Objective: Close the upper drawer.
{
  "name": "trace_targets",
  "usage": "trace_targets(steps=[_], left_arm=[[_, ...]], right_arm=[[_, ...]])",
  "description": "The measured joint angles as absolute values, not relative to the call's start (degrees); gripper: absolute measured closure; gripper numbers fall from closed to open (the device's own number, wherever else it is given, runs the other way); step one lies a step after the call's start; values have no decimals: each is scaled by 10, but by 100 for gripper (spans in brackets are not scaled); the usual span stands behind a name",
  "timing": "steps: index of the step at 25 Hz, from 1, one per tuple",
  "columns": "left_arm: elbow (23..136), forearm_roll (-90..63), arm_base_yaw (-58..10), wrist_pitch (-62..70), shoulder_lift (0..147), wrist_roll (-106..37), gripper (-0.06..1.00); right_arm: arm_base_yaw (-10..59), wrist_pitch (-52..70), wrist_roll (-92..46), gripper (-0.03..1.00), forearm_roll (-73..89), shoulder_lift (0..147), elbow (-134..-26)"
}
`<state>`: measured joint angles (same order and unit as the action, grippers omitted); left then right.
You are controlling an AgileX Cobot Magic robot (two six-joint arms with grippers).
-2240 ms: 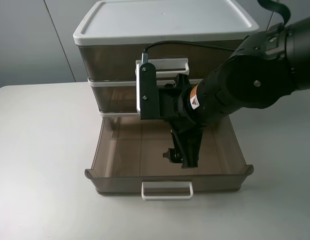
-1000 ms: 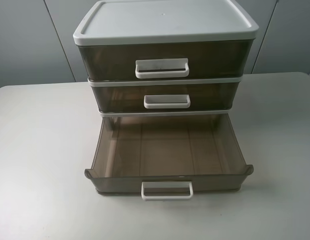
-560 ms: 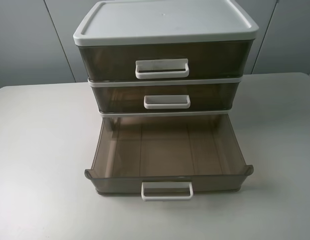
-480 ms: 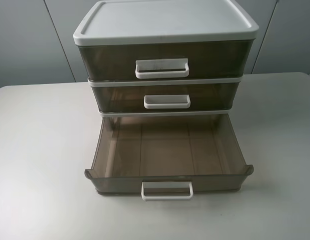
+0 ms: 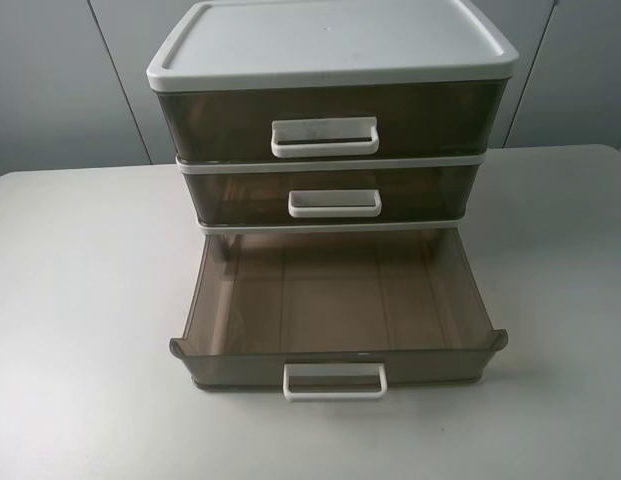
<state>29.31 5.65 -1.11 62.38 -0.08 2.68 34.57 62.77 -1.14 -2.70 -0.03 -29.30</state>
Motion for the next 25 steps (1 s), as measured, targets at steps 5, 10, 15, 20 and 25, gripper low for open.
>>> trace_targets(steps=[5, 10, 15, 20, 25], left_arm=[[293, 57, -11, 624, -1, 27, 20], [293, 57, -11, 624, -1, 27, 20], [293, 57, -11, 624, -1, 27, 20], [293, 57, -11, 624, -1, 27, 20], [293, 57, -11, 624, -1, 27, 20]], right_arm=[[173, 628, -10, 27, -32, 0, -293], [24, 628, -10, 27, -34, 0, -293], [7, 628, -9, 27, -34, 0, -293], [11, 628, 0, 27, -34, 0, -293], [11, 628, 6, 27, -34, 0, -293]])
